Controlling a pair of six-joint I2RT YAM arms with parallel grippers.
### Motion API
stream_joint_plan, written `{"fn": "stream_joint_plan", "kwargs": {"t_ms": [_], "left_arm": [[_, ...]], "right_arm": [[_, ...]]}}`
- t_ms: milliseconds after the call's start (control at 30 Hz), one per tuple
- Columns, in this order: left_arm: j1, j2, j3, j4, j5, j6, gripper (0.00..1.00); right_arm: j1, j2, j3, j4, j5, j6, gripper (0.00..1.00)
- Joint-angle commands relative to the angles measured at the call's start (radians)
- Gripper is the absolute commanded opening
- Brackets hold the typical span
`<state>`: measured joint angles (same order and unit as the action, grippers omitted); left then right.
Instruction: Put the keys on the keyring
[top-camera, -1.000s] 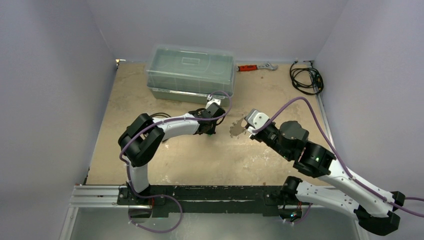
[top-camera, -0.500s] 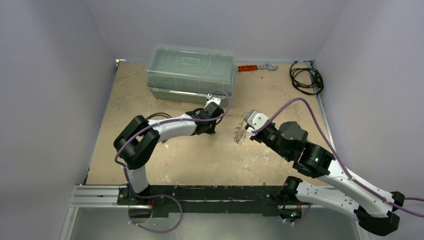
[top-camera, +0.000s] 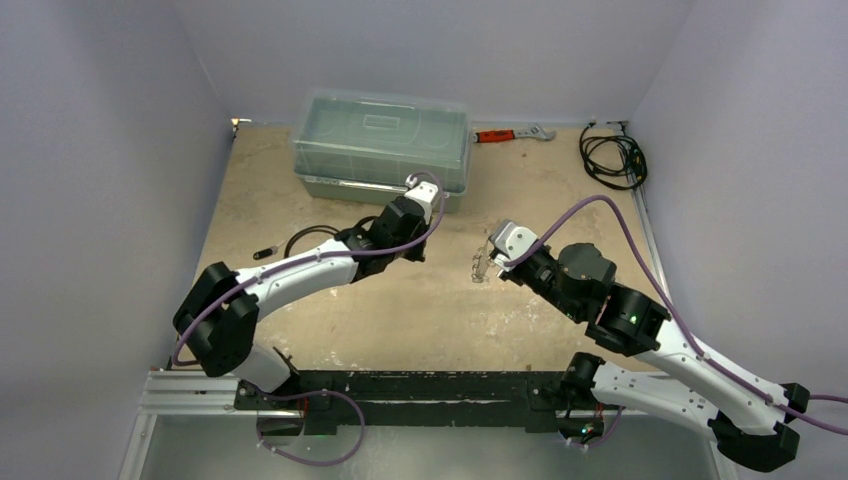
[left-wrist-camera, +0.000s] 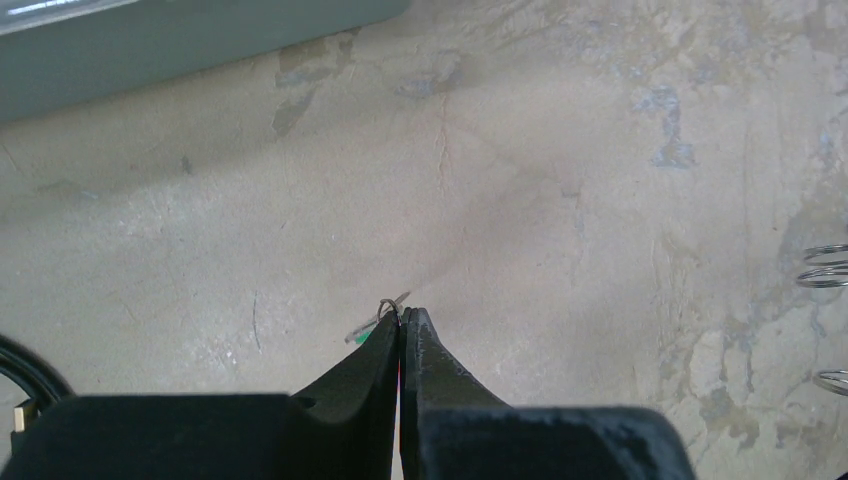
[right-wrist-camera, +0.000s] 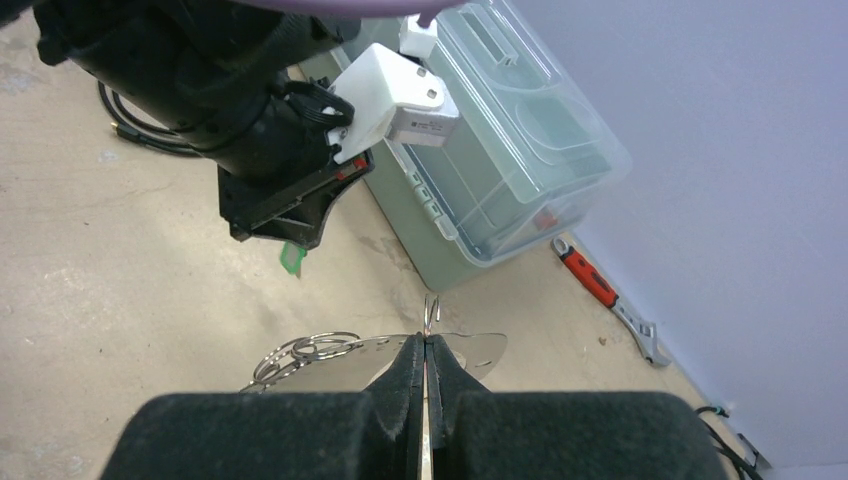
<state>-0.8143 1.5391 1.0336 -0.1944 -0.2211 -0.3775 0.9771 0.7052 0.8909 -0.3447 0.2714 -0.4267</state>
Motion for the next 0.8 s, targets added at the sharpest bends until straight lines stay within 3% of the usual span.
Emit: {"fn": "stream_joint_plan", "kwargs": {"t_ms": [0, 467, 767], "left_arm": [[-0.003, -0.094, -0.034, 0.102, 0.092, 0.084, 0.00], [0.001, -0.388, -0.153, 0.270, 0.214, 0.279, 0.00], [0.003, -0.538, -0.198, 0.321, 0.397, 0.466, 0.00]], "right_arm": [[0.006, -0.020, 0.000, 0.050, -0.005, 0.002, 0.00], [0.006, 0.000, -0.005, 0.077, -0.077, 0.006, 0.00], [0.006, -0.001, 0.010, 0.086, -0.218, 0.011, 0.00]]}}
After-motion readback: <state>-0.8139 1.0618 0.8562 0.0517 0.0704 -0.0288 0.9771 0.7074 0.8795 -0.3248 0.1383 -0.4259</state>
